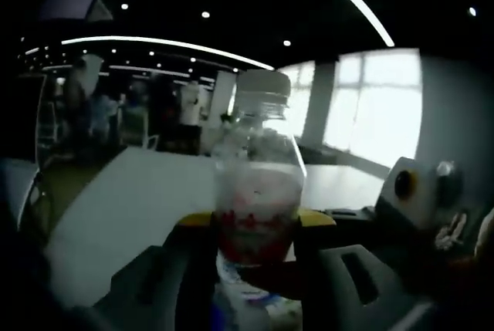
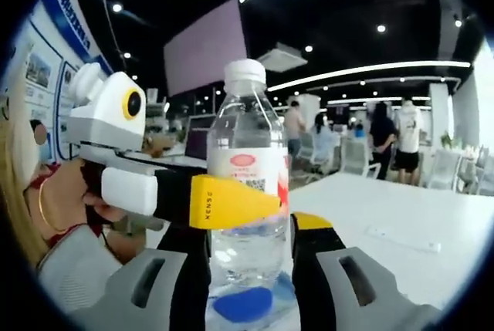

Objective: Arrange the tabletop items into an orderly group along one side of the table until the central work area is clear of visible clutter.

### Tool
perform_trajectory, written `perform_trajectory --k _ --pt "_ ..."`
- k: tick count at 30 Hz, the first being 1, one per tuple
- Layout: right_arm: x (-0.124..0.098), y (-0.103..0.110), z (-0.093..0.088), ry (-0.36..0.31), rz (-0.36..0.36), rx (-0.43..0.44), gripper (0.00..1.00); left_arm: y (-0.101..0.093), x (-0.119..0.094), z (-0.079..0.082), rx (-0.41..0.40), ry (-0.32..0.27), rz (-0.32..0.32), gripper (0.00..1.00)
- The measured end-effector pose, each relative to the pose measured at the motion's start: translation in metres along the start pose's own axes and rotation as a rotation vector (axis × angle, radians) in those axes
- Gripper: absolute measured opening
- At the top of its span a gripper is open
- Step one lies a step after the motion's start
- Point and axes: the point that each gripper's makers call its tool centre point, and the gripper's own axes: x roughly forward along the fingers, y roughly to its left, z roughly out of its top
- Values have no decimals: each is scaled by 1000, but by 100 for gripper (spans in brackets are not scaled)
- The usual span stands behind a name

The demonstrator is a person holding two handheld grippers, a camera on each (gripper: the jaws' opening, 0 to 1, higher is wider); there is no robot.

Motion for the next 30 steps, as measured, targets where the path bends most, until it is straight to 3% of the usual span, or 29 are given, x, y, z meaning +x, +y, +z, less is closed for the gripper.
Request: perform_trajectory --k 9,14,25,30 --pt "-7 -14 -17 67 -40 78 67 12 2 3 10 -4 25 35" --pt "-12 -19 -23 93 -55 108 74 24 5 5 15 -7 58 35" --pt "-28 -27 -41 195 -72 96 98 55 12 14 33 -24 124 35" --pt "-38 -30 -52 248 -80 68 100 72 18 18 44 -32 154 35"
